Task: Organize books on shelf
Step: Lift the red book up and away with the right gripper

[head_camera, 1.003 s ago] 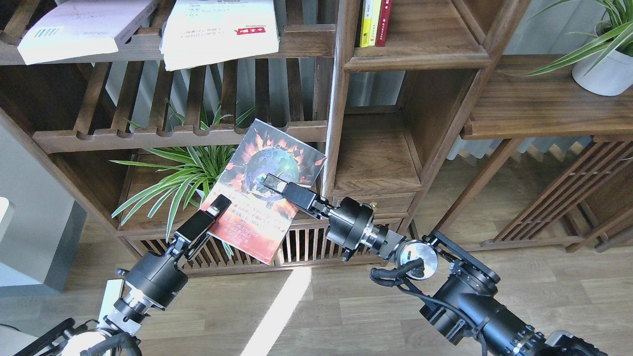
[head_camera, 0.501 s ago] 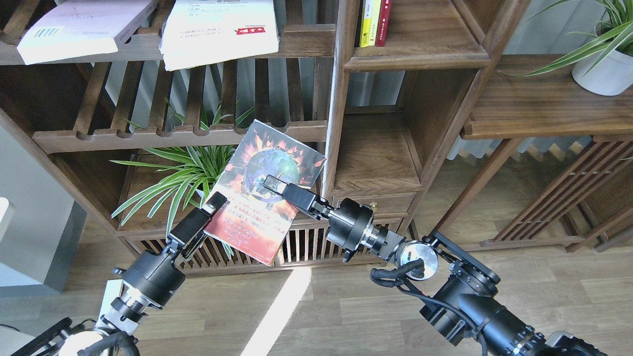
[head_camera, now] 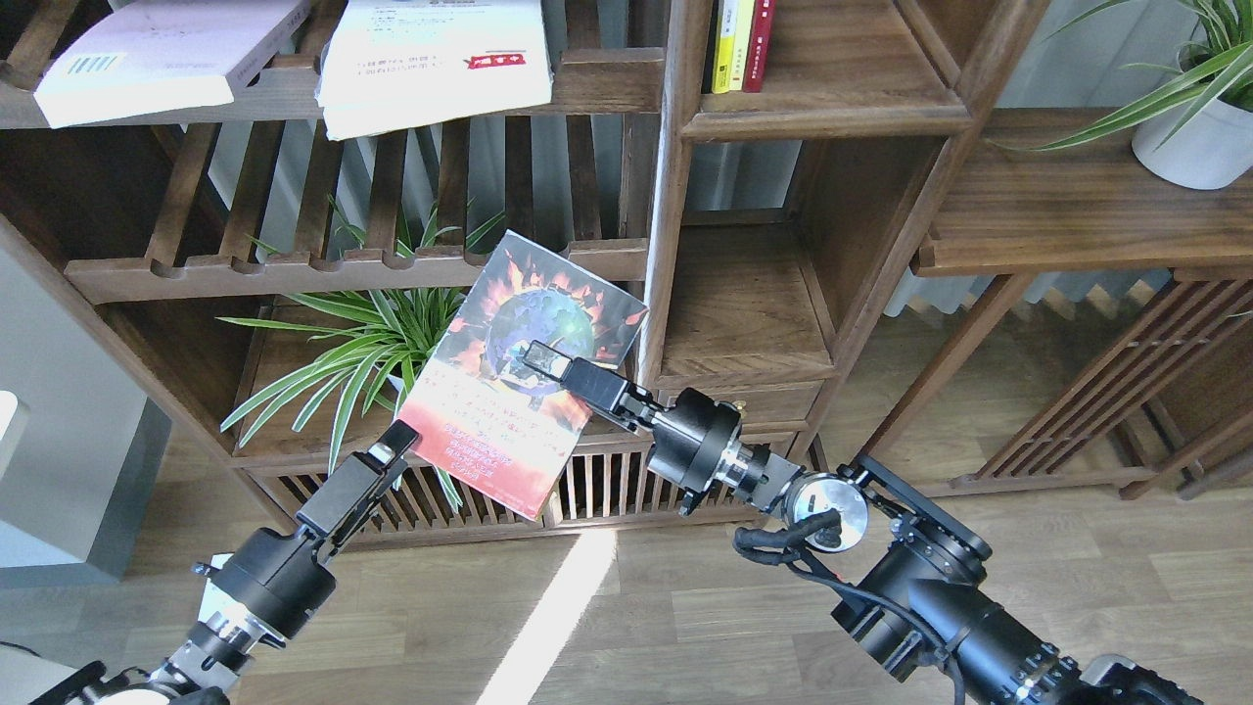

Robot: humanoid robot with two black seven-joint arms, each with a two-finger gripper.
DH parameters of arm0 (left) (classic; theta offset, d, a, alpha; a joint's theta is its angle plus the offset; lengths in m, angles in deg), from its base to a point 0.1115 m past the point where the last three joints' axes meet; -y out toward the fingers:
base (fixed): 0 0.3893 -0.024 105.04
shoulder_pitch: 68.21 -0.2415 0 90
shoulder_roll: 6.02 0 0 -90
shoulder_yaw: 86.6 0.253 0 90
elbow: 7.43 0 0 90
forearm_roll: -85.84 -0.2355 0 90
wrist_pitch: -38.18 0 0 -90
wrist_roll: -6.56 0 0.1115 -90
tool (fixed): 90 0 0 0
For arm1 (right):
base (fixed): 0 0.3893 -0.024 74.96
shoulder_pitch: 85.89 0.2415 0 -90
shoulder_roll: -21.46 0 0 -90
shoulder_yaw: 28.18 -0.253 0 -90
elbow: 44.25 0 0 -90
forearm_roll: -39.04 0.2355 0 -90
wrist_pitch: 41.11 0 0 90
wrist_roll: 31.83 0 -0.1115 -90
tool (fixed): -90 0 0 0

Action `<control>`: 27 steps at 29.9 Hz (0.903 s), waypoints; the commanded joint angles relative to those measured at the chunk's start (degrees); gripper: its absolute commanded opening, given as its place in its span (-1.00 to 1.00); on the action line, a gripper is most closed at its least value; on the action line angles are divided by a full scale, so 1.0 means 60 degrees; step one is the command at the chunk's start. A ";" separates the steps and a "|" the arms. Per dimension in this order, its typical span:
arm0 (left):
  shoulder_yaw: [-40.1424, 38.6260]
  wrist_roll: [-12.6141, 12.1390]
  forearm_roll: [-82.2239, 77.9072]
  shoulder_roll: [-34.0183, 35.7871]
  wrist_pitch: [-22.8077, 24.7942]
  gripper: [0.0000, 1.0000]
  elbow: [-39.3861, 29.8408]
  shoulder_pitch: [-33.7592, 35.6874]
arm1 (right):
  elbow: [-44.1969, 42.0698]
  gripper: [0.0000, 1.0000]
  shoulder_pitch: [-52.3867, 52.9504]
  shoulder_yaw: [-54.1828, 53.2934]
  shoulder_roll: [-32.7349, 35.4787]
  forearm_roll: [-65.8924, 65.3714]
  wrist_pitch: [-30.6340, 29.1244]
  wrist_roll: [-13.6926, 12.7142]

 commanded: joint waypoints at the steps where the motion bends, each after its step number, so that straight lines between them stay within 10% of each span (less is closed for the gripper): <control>1: -0.0172 0.0000 0.0033 0.0018 0.0000 0.97 0.0618 -0.0003 | 0.0297 -0.80 -0.0042 -0.0006 0.0000 -0.0001 0.0001 -0.0035; 27: -0.1227 -0.0030 0.0033 0.0385 0.0000 0.97 0.2904 0.0158 | 0.2290 -0.89 -0.0013 -0.1748 0.4451 -0.0162 0.0001 -0.0064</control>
